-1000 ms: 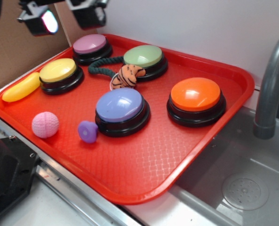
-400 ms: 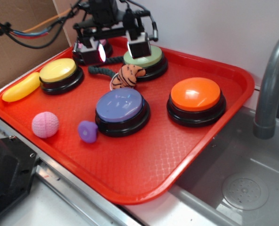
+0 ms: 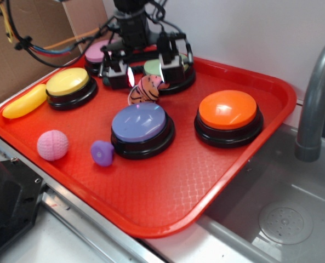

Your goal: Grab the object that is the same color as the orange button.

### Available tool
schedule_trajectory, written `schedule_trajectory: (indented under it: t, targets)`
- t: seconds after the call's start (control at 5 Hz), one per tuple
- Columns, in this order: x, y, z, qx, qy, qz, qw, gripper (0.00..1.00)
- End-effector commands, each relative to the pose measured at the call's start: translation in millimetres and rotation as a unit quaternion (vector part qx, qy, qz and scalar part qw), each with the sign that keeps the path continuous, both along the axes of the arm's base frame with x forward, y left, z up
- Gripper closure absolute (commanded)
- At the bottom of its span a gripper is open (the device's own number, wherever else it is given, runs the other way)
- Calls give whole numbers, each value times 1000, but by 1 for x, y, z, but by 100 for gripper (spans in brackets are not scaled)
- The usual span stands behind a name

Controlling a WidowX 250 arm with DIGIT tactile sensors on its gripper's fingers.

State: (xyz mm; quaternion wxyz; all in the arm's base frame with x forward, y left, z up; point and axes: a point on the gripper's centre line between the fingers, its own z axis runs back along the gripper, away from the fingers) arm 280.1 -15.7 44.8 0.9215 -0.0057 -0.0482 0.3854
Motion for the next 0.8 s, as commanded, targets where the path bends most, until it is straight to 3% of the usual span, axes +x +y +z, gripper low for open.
schedule_trajectory:
  t: [0.0, 0.6]
  targets:
    - [6, 6, 1, 3, -23, 5, 1000, 100]
    - [-17, 8, 50, 33, -31, -97, 994, 100]
